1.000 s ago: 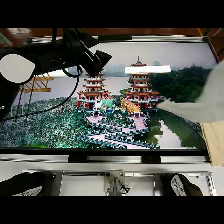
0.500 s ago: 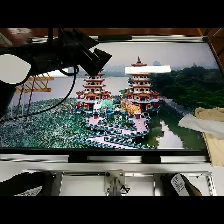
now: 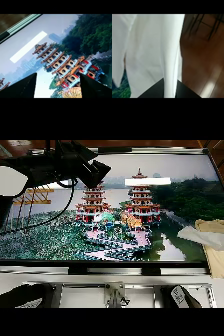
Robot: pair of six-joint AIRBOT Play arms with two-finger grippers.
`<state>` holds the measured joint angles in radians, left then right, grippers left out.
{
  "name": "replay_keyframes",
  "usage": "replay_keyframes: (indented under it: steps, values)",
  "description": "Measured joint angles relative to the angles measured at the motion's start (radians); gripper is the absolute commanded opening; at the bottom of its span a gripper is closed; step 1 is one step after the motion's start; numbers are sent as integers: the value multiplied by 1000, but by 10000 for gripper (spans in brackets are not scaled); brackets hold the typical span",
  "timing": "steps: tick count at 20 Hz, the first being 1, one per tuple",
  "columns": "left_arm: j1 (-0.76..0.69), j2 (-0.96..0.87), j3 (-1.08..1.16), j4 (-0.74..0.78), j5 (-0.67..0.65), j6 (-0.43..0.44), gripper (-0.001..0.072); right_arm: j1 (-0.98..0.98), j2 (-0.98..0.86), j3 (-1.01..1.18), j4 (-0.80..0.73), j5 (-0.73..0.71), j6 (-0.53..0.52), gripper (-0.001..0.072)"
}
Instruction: Fold the shirts.
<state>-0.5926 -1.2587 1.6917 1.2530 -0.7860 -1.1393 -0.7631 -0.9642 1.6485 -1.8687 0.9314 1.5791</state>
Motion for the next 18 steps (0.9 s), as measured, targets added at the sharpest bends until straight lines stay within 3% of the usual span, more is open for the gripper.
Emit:
replay_keyframes:
  steps: [5,12,18]
  values:
    - [0,0,0,0,-10,-1,611,-1,-5,3,-30,-17,36,82]
    - [0,0,0,1,-15,-1,610,-2,-51,2,89,49,40,82]
    - [0,0,0,5,-18,-1,611,-16,-61,4,-61,23,115,83]
